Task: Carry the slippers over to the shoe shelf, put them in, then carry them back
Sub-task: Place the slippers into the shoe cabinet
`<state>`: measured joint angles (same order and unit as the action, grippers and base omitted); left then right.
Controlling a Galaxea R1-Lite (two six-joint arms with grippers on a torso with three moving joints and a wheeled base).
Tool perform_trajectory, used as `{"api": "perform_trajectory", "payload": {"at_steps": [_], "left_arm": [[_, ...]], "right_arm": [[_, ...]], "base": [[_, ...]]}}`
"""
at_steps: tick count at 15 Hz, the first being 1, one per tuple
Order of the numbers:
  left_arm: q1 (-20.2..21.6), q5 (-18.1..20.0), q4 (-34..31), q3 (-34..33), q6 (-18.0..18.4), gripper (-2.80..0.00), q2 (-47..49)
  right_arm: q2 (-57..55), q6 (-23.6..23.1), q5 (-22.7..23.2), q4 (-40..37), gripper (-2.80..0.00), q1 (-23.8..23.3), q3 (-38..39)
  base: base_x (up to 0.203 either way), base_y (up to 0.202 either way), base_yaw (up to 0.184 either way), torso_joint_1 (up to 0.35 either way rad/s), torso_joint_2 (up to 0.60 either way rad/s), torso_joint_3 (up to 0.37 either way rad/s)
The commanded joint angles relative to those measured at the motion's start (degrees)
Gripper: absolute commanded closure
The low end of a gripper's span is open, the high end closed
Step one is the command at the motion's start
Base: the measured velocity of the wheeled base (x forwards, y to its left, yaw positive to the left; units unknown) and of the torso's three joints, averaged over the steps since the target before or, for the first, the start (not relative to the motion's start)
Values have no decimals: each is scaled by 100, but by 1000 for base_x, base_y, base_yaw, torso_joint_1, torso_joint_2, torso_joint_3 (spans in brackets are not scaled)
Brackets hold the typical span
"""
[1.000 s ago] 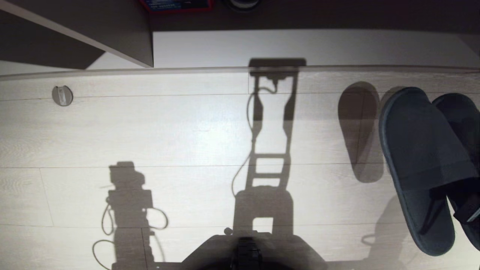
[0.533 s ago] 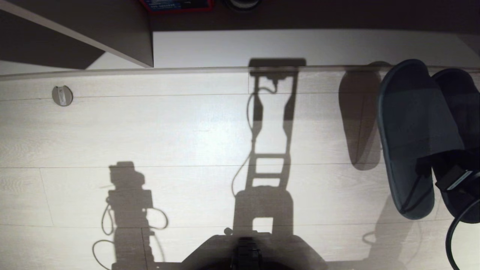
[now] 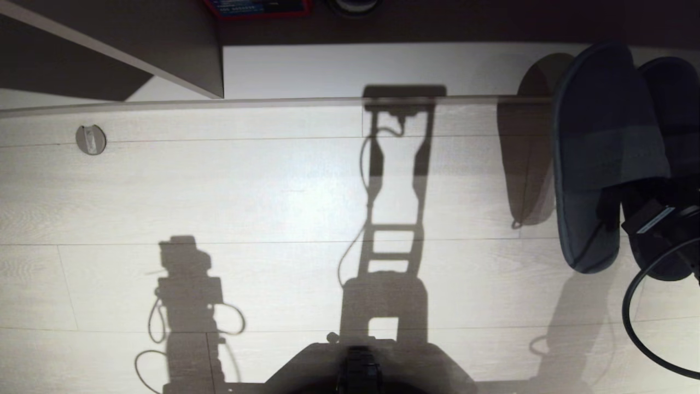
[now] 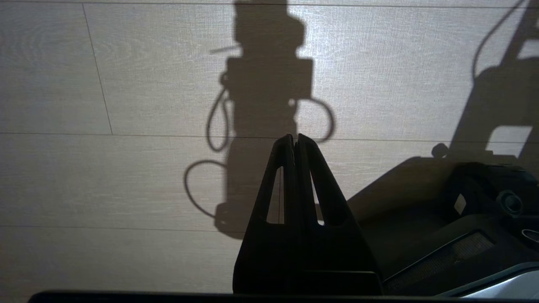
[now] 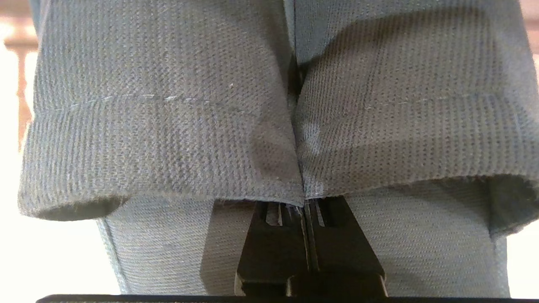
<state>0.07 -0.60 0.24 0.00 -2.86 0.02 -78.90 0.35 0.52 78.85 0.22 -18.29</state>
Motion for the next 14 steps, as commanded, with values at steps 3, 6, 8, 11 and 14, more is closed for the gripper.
{"api": "perform_trajectory", "payload": {"at_steps": [3, 6, 8, 11, 14], "left_arm": [[1, -2, 2, 0, -4, 0, -2], [1, -2, 2, 0, -4, 0, -2], [1, -2, 2, 0, -4, 0, -2], [1, -2, 2, 0, -4, 0, -2], [1, -2, 2, 0, -4, 0, -2]], "right_arm": [[-426, -19, -26, 43, 0, -72, -691], [-688, -9, -35, 34, 0, -224, -1098], [-839, 7, -45, 34, 0, -239, -1382], [-1017, 26, -178, 34, 0, -242, -1719], [-1201, 29, -321, 29, 0, -242, -2027]], "base": [[0, 0, 0, 0, 0, 0], [0, 0, 0, 0, 0, 0], [0, 0, 0, 0, 0, 0], [0, 0, 0, 0, 0, 0], [0, 0, 0, 0, 0, 0]]}}
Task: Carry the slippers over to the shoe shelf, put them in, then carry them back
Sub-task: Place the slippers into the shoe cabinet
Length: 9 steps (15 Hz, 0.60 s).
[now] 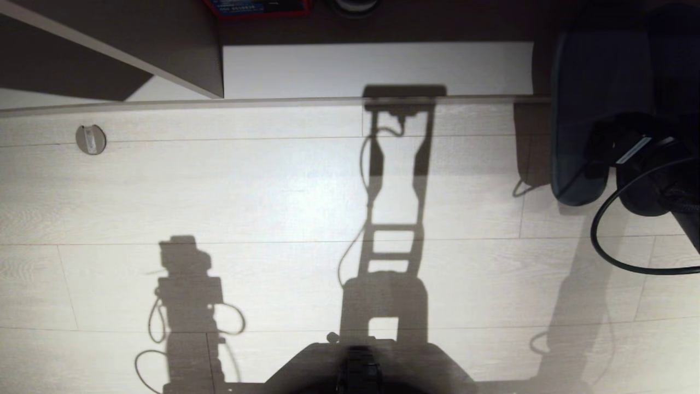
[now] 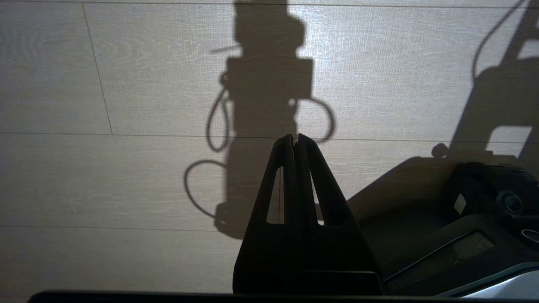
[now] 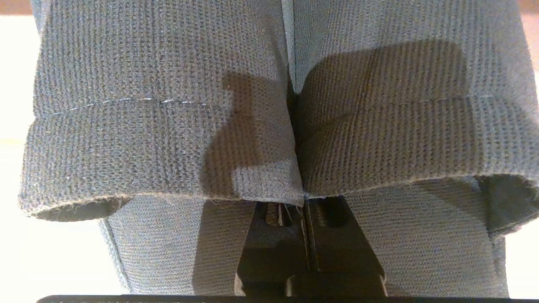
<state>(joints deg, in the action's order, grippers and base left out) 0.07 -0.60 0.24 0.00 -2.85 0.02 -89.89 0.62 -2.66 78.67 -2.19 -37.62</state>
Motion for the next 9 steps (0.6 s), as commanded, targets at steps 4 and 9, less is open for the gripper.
{"api": "perform_trajectory", "payload": {"at_steps": [4, 9], "left_arm": [[1, -2, 2, 0, -5, 0, -2], [1, -2, 2, 0, -5, 0, -2]], "right_arm": [[-297, -1, -77, 35, 0, 0, -483], [-423, -9, -117, -315, 0, 6, -1215]], "base": [[0, 0, 0, 0, 0, 0], [0, 0, 0, 0, 0, 0]]}}
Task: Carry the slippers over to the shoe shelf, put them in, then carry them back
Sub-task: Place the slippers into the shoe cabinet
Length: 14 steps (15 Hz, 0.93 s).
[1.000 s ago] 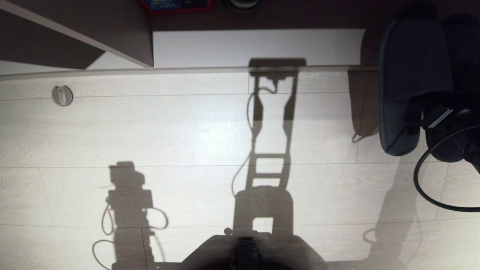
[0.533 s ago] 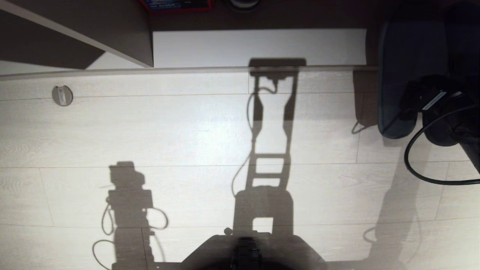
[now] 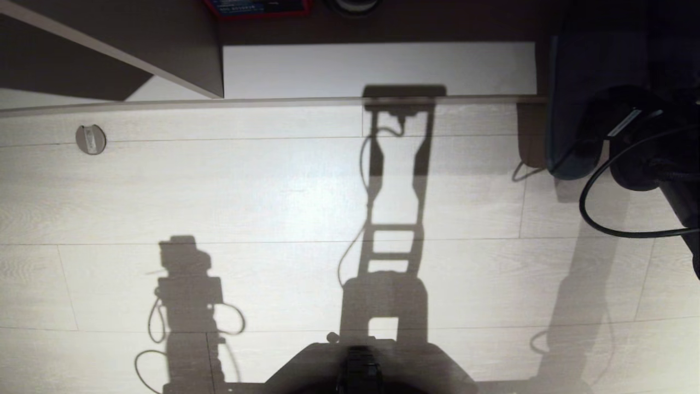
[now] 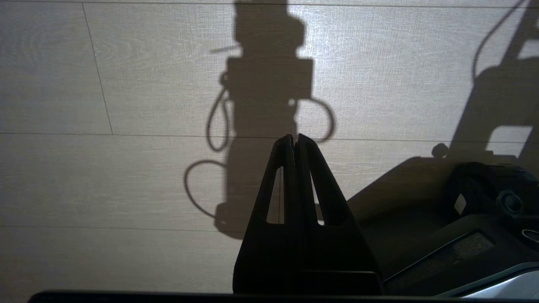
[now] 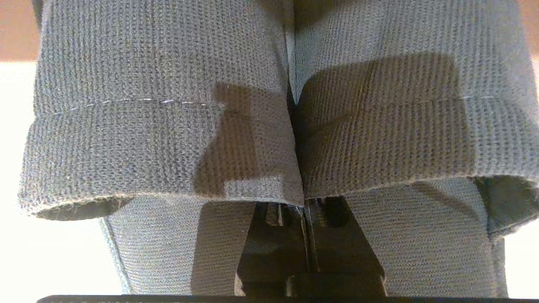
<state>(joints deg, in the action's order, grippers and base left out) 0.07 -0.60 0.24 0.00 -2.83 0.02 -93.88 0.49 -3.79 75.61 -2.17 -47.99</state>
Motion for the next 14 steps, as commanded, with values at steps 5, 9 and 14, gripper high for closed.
{"api": "perform_trajectory", "payload": {"at_steps": [5, 9, 14], "left_arm": [[1, -2, 2, 0, -7, 0, -2], [1, -2, 2, 0, -7, 0, -2], [1, -2, 2, 0, -7, 0, -2]], "right_arm": [[-114, 16, -129, -501, 0, 41, -921], [-245, 4, -201, -679, 0, 129, -1327], [-478, -2, -411, -698, 0, 279, -1792]], "base": [[0, 0, 0, 0, 0, 0], [0, 0, 0, 0, 0, 0], [0, 0, 0, 0, 0, 0]]}}
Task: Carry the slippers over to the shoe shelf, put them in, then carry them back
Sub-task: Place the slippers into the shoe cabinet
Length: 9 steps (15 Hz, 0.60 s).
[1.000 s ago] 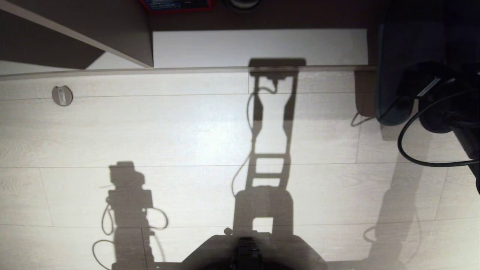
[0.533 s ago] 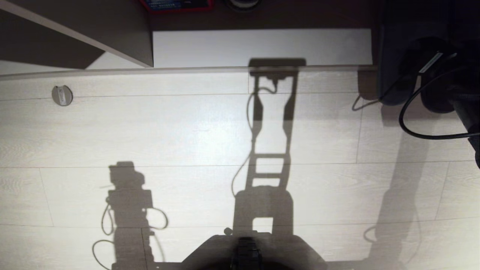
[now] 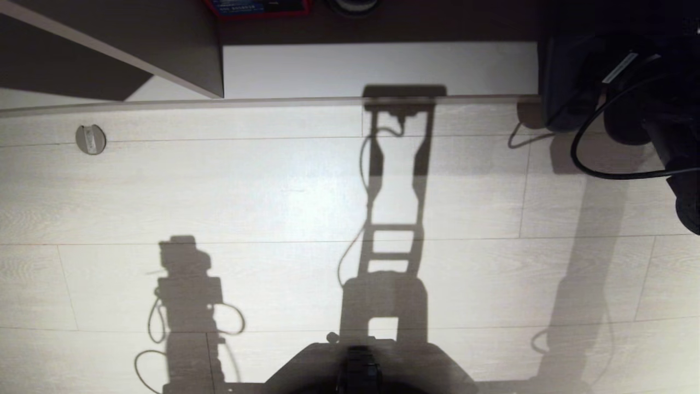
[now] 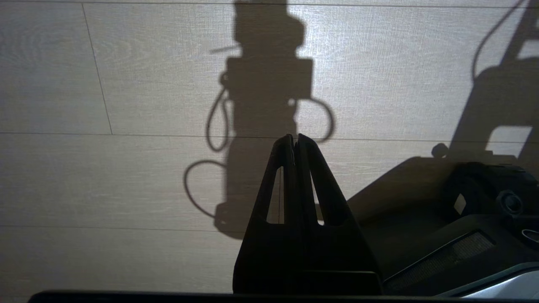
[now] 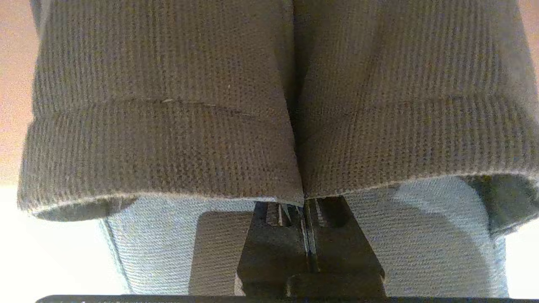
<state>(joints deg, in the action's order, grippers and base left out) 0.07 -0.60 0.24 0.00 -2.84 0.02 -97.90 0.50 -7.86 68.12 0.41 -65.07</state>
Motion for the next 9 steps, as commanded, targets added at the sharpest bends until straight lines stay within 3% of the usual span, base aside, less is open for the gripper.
{"api": "perform_trajectory", "payload": {"at_steps": [1, 9], "left_arm": [[1, -2, 2, 0, -6, 0, -2], [1, -2, 2, 0, -6, 0, -2]], "right_arm": [[-139, 3, -50, -71, 0, 20, -263], [-396, 11, -242, -203, 0, 20, -603]], "base": [[0, 0, 0, 0, 0, 0], [0, 0, 0, 0, 0, 0]]}}
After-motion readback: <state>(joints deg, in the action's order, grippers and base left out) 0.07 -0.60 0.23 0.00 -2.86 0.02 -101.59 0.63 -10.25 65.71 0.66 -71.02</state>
